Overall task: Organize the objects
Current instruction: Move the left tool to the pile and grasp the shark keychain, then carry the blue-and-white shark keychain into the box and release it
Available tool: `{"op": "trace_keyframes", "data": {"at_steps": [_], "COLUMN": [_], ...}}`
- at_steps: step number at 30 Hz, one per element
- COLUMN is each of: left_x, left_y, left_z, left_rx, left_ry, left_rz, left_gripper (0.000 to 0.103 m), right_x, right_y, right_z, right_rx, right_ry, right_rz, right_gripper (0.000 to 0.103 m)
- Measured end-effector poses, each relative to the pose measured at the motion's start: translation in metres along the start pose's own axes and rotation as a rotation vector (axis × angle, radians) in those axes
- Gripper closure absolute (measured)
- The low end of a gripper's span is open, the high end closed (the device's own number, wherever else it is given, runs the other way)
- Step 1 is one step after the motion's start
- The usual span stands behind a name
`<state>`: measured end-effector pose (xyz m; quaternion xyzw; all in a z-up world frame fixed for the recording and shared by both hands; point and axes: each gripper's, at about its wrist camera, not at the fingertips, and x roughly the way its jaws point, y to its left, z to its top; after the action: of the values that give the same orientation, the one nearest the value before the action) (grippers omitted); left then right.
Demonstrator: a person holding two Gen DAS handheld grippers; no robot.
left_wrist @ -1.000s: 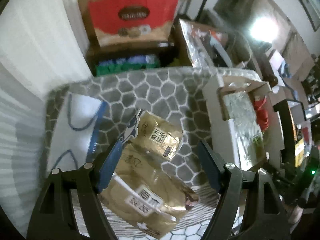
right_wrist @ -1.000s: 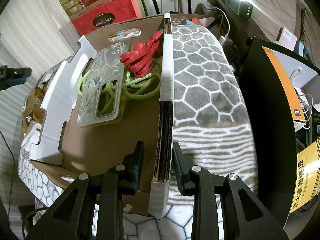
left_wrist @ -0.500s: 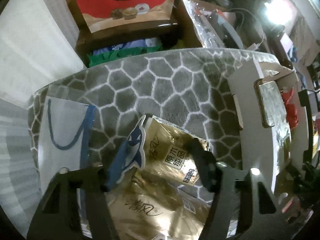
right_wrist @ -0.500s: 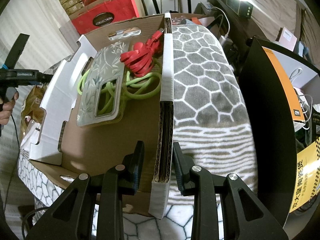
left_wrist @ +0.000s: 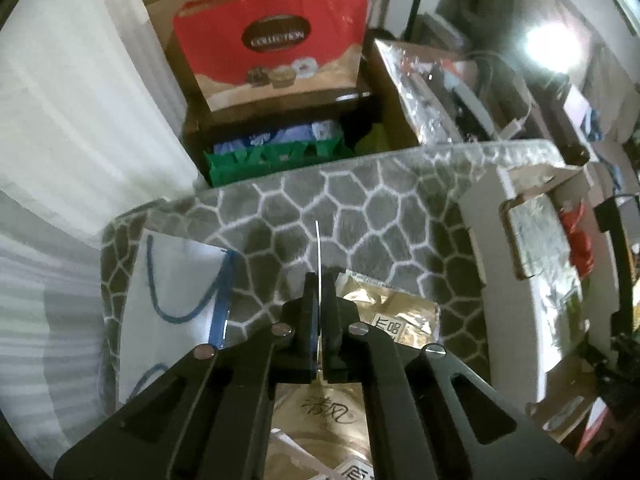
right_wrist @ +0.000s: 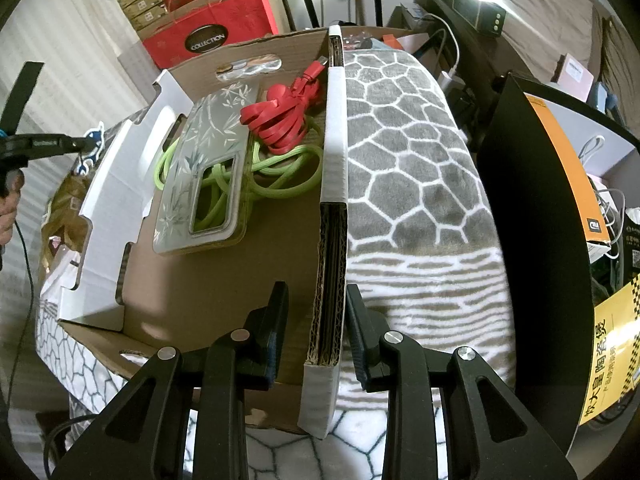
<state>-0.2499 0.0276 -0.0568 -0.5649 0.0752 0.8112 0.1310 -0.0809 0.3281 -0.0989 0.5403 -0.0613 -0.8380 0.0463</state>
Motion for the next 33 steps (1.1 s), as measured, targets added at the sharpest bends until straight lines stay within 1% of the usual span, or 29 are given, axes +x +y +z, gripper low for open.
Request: {"op": "trace_keyframes", "data": {"at_steps": [5,7,9,11,14,16,18,23,29,33], "left_x": [-0.026,-0.037,-0.051,-0.061,-0.074,-0.078,-0.079,-0.069,-0.044,-0.03], "left_y": [0.006,0.008,0.007,-0.004,-0.027,-0.05,-0.073,-0.124,-0.171,-0.19], "left_z": [0.006,0.008,0.01,0.011,0.01,0.009,0.008,0.01,0.019,0.023], "left_rx": [-0.043,-0.056,-0.067,-0.049,-0.003,0.035,0.073,0.147,0.168,0.17], "left_ry": [-0.084,-0.123,-0.153,-0.17,-0.187,-0.187,-0.181,-0.152,-0.107,-0.092], "left_rz": [0.01,-0.006,-0.057,-0.12,-0.162,-0.204,-0.226,-0.237,-0.254,-0.251], "left_gripper": [0.102,0.102,0.102,0.102,0.102,0.102,0.102,0.102,0.102,0.102], "right_x": [0.0,0.0,0.0,0.0,0.0,0.0,0.0,0.0,0.005,0.004], "right_y": [0.0,0.0,0.0,0.0,0.0,0.0,0.0,0.001,-0.005,-0.007], "right_z": [0.0,0.0,0.0,0.0,0.0,0.0,0.0,0.0,0.002,0.001], "right_rx": [0.001,0.002,0.0,0.0,0.0,0.0,0.0,0.0,0.001,0.001], "right_ry": [-0.001,-0.001,0.0,0.0,0.0,0.0,0.0,0.0,0.0,0.0], "right_rz": [0.001,0.001,0.001,0.001,-0.001,0.001,0.001,0.0,0.007,0.008], "right_gripper": [0.073,0.073,0.073,0.073,0.073,0.073,0.073,0.073,0.072,0.072]}}
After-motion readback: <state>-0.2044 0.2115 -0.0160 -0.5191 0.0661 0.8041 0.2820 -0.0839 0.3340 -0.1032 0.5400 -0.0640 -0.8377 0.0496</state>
